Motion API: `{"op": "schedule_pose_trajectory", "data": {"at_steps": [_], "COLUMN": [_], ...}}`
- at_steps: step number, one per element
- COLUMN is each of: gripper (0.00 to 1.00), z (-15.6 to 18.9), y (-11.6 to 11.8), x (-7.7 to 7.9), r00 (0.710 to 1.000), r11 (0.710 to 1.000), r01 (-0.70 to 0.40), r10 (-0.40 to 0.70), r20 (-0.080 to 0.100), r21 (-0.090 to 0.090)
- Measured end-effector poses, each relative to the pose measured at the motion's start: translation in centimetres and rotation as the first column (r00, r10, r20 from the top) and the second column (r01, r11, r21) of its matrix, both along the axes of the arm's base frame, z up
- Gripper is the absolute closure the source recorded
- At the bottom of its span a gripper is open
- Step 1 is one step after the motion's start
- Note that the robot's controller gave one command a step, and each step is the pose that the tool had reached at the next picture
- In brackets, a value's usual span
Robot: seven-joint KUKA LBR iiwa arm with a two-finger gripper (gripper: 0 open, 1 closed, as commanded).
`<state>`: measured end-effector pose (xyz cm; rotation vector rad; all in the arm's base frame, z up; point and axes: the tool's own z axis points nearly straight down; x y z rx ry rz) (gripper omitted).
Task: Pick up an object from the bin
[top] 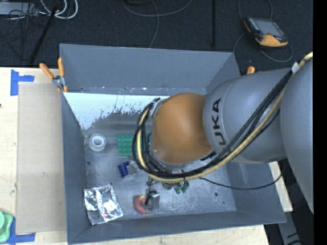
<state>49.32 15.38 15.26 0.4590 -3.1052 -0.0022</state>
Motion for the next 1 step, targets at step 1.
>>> {"op": "schedule_pose_trajectory", "data": {"at_steps": [1], "gripper": [0.0], "z": [-8.15], "y": [-3.71], "x": [-1.55], "r00": [0.96], "r11": [0.96], "r01": [-0.281], "r10": [0.281], "r20": [0.014], "r21": [-0.001]}}
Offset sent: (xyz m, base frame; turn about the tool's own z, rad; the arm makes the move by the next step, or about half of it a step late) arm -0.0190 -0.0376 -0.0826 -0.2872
